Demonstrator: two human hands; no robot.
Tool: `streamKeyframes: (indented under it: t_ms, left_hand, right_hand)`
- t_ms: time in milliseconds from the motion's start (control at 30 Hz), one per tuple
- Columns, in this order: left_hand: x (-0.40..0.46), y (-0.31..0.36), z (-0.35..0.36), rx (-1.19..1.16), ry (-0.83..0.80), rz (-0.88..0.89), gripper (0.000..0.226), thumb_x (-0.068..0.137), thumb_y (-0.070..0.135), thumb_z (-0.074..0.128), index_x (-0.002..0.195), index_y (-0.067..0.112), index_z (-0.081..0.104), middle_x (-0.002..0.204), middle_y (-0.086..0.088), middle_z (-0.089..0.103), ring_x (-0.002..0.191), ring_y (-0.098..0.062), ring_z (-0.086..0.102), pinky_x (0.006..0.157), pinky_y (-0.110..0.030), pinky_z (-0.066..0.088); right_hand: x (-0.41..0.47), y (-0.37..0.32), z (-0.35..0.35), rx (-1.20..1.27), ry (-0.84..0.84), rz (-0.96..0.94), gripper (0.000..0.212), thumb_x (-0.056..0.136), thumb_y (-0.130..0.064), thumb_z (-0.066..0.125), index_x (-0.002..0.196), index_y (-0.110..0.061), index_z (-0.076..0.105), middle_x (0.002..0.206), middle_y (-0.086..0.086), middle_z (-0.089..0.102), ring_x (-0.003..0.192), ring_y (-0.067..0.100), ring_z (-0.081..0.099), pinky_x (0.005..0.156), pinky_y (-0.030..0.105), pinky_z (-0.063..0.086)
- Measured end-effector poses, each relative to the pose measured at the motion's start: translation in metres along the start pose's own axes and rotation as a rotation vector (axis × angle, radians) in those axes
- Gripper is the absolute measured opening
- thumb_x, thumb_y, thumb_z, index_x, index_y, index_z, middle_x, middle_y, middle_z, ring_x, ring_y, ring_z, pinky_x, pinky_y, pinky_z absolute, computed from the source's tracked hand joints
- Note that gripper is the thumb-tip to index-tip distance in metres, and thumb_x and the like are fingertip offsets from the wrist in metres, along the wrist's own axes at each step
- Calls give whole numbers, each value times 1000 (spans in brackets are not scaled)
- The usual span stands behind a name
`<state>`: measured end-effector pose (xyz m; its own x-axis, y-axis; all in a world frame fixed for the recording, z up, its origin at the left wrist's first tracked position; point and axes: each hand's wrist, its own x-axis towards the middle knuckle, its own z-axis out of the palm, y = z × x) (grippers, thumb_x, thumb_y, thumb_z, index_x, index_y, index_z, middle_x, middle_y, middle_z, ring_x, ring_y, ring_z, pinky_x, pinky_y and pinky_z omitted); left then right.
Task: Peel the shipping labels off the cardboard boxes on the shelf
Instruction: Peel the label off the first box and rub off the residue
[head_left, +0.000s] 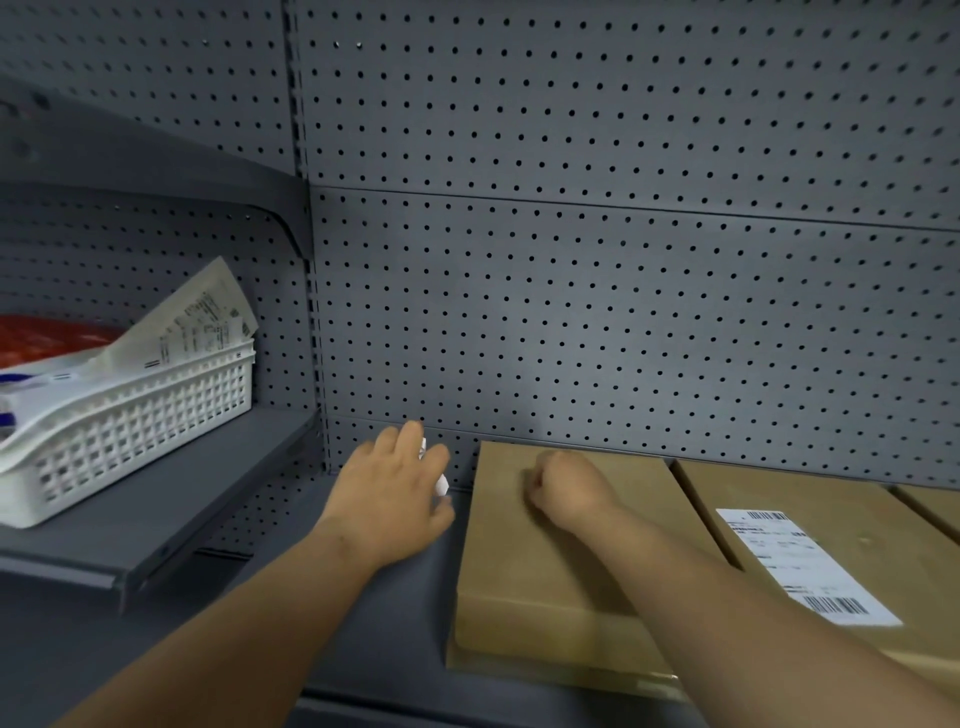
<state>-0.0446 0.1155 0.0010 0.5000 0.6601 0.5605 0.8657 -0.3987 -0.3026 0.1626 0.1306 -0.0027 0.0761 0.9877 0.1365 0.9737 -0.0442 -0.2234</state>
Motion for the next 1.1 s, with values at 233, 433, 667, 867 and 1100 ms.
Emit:
streamKeyframes:
  t_ms: [233, 433, 667, 867, 1100]
  left_hand:
    - [6, 3, -6, 56, -14, 21, 30, 62, 34, 79, 67, 15, 58, 68, -6, 49, 54, -20, 49, 43, -27, 38]
    - [3, 9, -15, 14, -44, -31, 23, 94, 35, 43, 101, 14, 50, 99, -7, 47, 86, -22, 50, 67, -29, 39]
    - [1, 8, -18, -8, -30, -6, 24, 77, 30, 68, 80, 11, 55, 75, -8, 49, 60, -23, 50, 48, -29, 33]
    - [-4, 16, -23, -33, -66, -23, 24, 95, 33, 37, 105, 12, 45, 103, -8, 46, 91, -24, 50, 70, -30, 38]
    - [-9, 15, -18, -57, 7, 18, 25, 76, 28, 69, 80, 9, 53, 75, -9, 51, 60, -23, 50, 47, -32, 42]
  right_hand:
    - [-28, -21, -1, 82, -77, -337, 16, 84, -15, 52, 92, -7, 63, 103, 14, 63, 95, 29, 59, 84, 33, 49]
    - [-28, -5, -6, -25, 10, -72, 20, 89, -16, 48, 97, -4, 61, 108, 16, 62, 98, 32, 59, 76, 28, 43]
    - [-51, 3, -18, 46, -49, -263, 18, 85, -14, 52, 94, -5, 65, 104, 14, 65, 99, 28, 58, 85, 30, 43]
    - [-69, -7, -14, 35, -28, -317, 17, 84, -13, 51, 93, -8, 65, 103, 12, 64, 95, 25, 58, 84, 30, 45]
    - [-72, 17, -22, 22, 53, -138, 18, 86, -14, 50, 91, -5, 64, 102, 15, 64, 93, 29, 59, 80, 31, 45]
